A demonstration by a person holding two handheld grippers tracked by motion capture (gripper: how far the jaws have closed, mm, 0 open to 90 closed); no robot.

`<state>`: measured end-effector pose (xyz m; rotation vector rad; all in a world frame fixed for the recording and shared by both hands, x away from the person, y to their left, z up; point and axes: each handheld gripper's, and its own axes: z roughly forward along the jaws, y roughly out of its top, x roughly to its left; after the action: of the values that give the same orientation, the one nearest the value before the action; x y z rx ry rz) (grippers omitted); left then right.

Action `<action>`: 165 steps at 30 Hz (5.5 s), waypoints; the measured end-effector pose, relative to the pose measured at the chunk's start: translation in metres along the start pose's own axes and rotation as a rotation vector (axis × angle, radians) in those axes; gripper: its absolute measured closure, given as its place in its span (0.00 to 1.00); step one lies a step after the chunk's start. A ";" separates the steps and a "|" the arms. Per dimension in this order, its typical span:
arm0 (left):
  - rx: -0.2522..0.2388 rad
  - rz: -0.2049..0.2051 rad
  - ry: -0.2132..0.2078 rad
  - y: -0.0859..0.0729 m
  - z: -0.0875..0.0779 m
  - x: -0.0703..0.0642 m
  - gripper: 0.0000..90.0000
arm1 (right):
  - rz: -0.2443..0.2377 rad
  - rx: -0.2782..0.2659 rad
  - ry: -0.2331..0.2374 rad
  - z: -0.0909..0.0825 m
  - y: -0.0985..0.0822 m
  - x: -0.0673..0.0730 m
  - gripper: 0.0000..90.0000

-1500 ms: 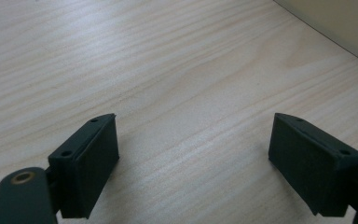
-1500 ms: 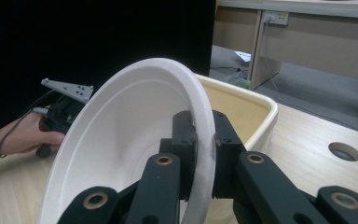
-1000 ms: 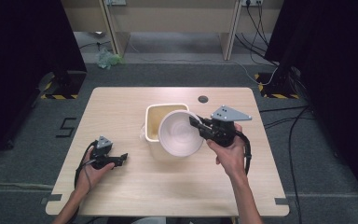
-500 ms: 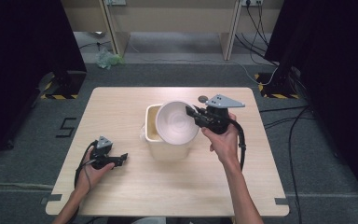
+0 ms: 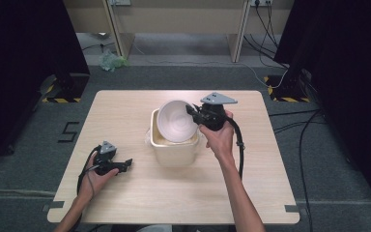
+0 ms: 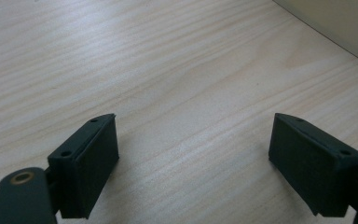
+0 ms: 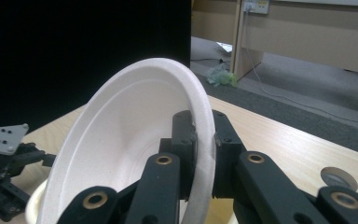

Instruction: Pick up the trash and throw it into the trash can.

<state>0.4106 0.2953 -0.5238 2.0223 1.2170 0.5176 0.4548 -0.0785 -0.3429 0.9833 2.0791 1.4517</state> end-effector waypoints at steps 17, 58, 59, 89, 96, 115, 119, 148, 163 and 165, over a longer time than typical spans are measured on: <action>0.001 0.001 -0.001 0.000 0.000 0.000 0.16 | -0.036 0.076 -0.046 0.025 -0.011 0.003 0.91; -0.002 0.002 -0.003 0.000 0.000 0.001 0.16 | 0.000 0.094 -0.135 0.011 -0.019 -0.008 0.47; -0.002 0.003 -0.003 0.000 0.000 0.001 0.16 | 0.005 0.090 -0.135 0.009 -0.019 -0.008 0.45; -0.002 0.003 -0.003 0.000 0.001 0.000 0.16 | 0.056 0.072 -0.153 -0.024 -0.034 -0.022 0.39; -0.003 0.003 -0.003 0.000 0.001 0.000 0.16 | 0.068 0.077 -0.156 -0.028 -0.041 -0.027 0.39; -0.002 0.003 -0.003 0.000 0.001 0.000 0.16 | 0.093 0.078 -0.159 -0.038 -0.057 -0.031 0.38; -0.002 0.003 -0.003 0.000 0.001 0.000 0.16 | 0.092 0.082 -0.159 -0.038 -0.060 -0.031 0.38; -0.001 0.004 -0.001 0.000 0.001 0.000 0.16 | 0.098 0.105 -0.163 -0.054 -0.087 -0.028 0.37; -0.002 0.002 -0.001 0.000 0.001 0.000 0.16 | 0.086 0.130 -0.169 -0.061 -0.101 -0.021 0.36; -0.002 0.002 -0.001 0.000 0.001 0.000 0.16 | 0.085 0.131 -0.168 -0.061 -0.102 -0.021 0.36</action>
<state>0.4115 0.2950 -0.5241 2.0217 1.2133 0.5182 0.3954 -0.1543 -0.4166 1.2143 2.0522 1.2386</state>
